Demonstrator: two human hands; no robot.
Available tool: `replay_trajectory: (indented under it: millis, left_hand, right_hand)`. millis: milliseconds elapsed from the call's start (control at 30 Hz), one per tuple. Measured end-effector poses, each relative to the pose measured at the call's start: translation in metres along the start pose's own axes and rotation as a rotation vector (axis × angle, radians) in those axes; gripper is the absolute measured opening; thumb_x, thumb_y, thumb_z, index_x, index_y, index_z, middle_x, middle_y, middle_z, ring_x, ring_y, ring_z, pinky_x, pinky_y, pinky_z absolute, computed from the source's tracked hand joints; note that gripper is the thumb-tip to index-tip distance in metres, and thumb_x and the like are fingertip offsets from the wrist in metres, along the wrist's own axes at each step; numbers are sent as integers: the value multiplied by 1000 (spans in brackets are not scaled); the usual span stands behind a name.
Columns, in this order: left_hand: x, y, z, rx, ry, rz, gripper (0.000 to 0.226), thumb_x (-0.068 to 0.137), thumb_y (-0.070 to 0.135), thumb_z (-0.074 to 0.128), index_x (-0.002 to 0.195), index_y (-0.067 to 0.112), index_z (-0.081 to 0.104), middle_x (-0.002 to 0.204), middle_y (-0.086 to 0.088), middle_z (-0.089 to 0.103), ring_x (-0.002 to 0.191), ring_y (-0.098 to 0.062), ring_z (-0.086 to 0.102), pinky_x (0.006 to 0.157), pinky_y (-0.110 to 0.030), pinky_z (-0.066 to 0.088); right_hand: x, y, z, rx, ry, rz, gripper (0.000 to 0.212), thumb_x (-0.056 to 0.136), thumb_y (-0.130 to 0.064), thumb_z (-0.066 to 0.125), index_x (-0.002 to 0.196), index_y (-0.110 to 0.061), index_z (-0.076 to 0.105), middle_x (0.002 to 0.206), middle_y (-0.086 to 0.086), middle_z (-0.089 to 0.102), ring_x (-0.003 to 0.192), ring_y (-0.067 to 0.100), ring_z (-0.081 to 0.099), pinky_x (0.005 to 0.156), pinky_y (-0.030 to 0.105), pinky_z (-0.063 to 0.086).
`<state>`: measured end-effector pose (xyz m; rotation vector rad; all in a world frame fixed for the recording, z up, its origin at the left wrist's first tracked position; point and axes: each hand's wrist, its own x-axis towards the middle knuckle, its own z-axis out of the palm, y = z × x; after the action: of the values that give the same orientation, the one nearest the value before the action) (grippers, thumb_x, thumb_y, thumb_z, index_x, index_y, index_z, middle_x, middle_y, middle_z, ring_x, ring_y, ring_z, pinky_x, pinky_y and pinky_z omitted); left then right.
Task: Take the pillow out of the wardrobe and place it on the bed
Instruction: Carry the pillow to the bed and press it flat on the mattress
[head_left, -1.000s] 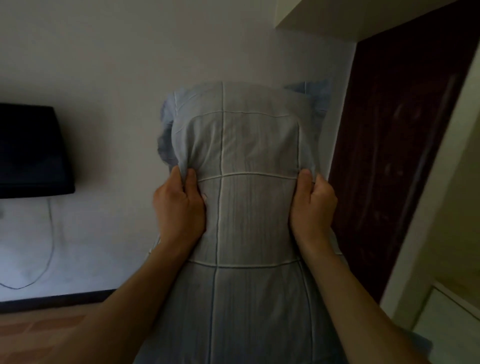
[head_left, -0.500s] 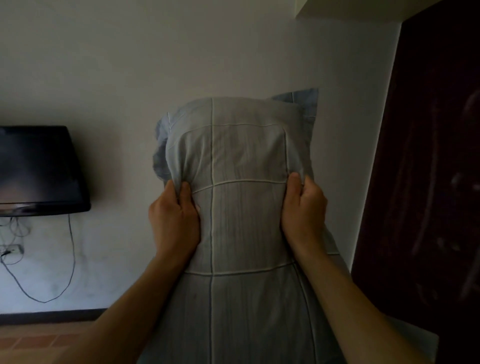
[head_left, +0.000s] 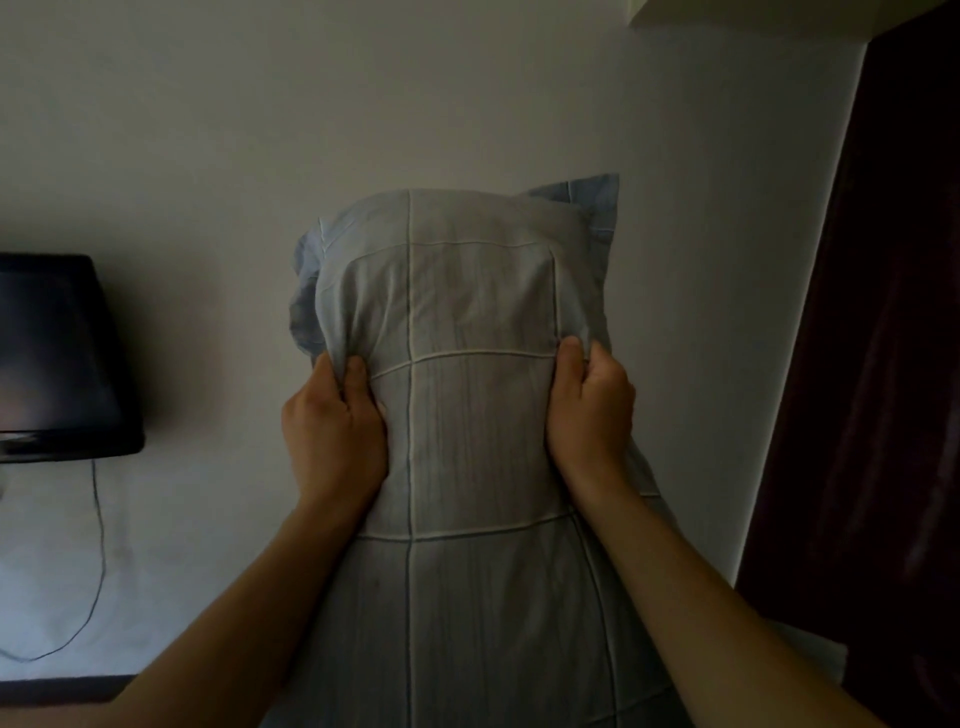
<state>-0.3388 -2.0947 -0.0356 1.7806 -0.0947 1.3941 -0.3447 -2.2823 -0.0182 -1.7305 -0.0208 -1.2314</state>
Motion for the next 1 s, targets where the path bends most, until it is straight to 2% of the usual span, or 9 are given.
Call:
replay_trajectory:
  millis: [167, 367, 500, 633, 767, 933, 1000]
  left_hand:
    - [36, -43, 23, 5, 15, 3, 37, 95, 29, 42, 69, 3, 45, 66, -25, 57, 62, -40, 53, 56, -46, 41]
    - [67, -88, 38, 31, 20, -4, 36, 97, 27, 43, 69, 4, 45, 63, -18, 54, 61, -37, 52, 56, -44, 40]
    - [88, -123, 44, 85, 54, 7, 33, 96, 27, 44, 69, 8, 44, 60, -10, 50, 58, -32, 49, 54, -37, 32]
    - [103, -158, 55, 133, 81, 4, 31, 96, 25, 45, 69, 11, 43, 55, 7, 41, 53, -19, 41, 54, -30, 19]
    - [122, -196, 75, 203, 110, -12, 30, 97, 25, 46, 69, 13, 44, 55, 8, 40, 52, -16, 41, 55, -30, 24]
    - [154, -244, 107, 287, 173, -40, 34, 96, 28, 44, 74, 3, 52, 63, -3, 49, 58, -18, 46, 57, -32, 33]
    - [166, -259, 117, 305, 197, -62, 33, 97, 29, 44, 74, 7, 52, 60, 3, 48, 55, -7, 44, 54, -29, 34]
  right_hand:
    - [17, 15, 57, 20, -13, -8, 46, 101, -30, 43, 57, -32, 29, 56, -13, 40, 52, 4, 38, 50, 27, 24]
    - [28, 28, 118, 34, -22, -14, 47, 101, -29, 43, 56, -29, 29, 54, -11, 39, 50, 2, 37, 48, 24, 25]
    - [34, 37, 167, 80, -64, -15, 47, 101, -29, 43, 56, -26, 29, 53, -9, 40, 50, 4, 38, 49, 27, 25]
    - [38, 54, 215, 114, -98, -1, 47, 101, -29, 43, 56, -25, 30, 55, -9, 41, 52, 5, 39, 50, 29, 24]
    - [50, 78, 275, 182, -143, 12, 47, 101, -29, 43, 56, -26, 29, 54, -8, 41, 51, 9, 40, 56, 30, 27]
    - [78, 102, 353, 283, -222, -10, 47, 101, -28, 44, 56, -27, 29, 51, -10, 38, 46, 4, 38, 50, 28, 25]
    - [89, 110, 381, 317, -245, -23, 48, 101, -27, 44, 56, -28, 29, 51, -11, 37, 46, 3, 44, 45, 17, 26]
